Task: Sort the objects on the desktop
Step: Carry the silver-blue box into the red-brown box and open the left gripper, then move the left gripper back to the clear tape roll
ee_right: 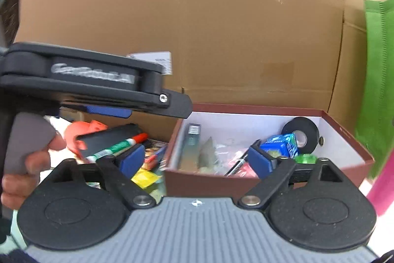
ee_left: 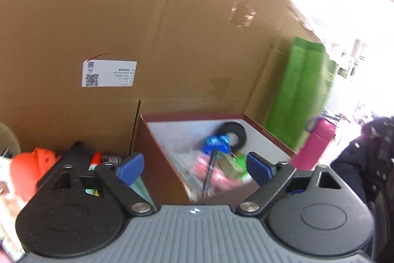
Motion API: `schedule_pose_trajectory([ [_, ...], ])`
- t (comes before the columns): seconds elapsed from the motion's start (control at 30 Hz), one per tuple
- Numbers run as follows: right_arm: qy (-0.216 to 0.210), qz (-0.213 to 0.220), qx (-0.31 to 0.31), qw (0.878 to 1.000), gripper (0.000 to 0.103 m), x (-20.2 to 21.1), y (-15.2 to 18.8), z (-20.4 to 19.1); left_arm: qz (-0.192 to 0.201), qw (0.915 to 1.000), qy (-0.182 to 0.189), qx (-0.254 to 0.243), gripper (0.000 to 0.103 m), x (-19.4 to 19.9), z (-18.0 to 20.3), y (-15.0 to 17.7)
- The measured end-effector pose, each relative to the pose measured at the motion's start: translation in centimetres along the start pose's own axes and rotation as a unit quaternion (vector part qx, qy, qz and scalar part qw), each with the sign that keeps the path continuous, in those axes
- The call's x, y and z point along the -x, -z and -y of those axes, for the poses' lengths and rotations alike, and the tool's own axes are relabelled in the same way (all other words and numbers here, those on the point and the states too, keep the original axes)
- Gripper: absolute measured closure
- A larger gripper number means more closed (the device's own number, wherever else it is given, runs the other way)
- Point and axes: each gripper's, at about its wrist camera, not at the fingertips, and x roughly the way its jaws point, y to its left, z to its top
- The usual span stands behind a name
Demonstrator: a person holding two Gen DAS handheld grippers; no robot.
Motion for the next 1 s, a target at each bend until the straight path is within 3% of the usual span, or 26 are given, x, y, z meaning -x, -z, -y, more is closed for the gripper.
schedule_pose_trajectory([
  [0.13, -0.017, 0.008, -0.044, 0.999, 0.004, 2.5, 1.0, -1.5, 0.039, 0.9992, -0.003, 0.008, 0.005, 4.1, 0.3, 3.0],
  [0.17, -0.024, 0.009, -0.059, 0.998, 0.004, 2.9, 1.3, -1.8, 0.048, 0.9988, -0.001, 0.012, 0.000, 5.2, 0.2, 4.0],
  [0.23, -0.039, 0.010, -0.076, 0.996, 0.004, 3.9, 1.5, -3.2, 0.068, 0.9969, -0.005, 0.039, 0.000, 7.1, -0.2, 5.6],
  [0.37, -0.017, 0.002, -0.032, 0.999, 0.004, 4.3, 2.1, -6.1, 0.054, 0.9949, -0.007, 0.085, 0.000, 10.7, -1.4, 7.2],
  [0.43, -0.011, 0.003, -0.024, 1.000, 0.001, 4.8, 2.5, -7.7, 0.074, 0.9933, -0.029, 0.084, 0.000, 12.8, -1.8, 8.0],
  [0.6, -0.051, 0.000, -0.020, 0.999, 0.002, 6.1, 3.2, -11.2, 0.098, 0.9900, -0.078, 0.065, 0.000, 17.1, -2.4, 9.2],
  [0.77, -0.094, 0.031, -0.009, 0.995, 0.002, 8.3, 4.2, -14.7, 0.111, 0.9826, -0.132, 0.070, 0.000, 21.2, -4.0, 11.0],
  [1.0, -0.161, -0.052, -0.004, 0.986, 0.002, 8.7, 6.6, -17.9, 0.076, 0.9665, -0.233, 0.078, 0.000, 24.5, -6.5, 14.2],
])
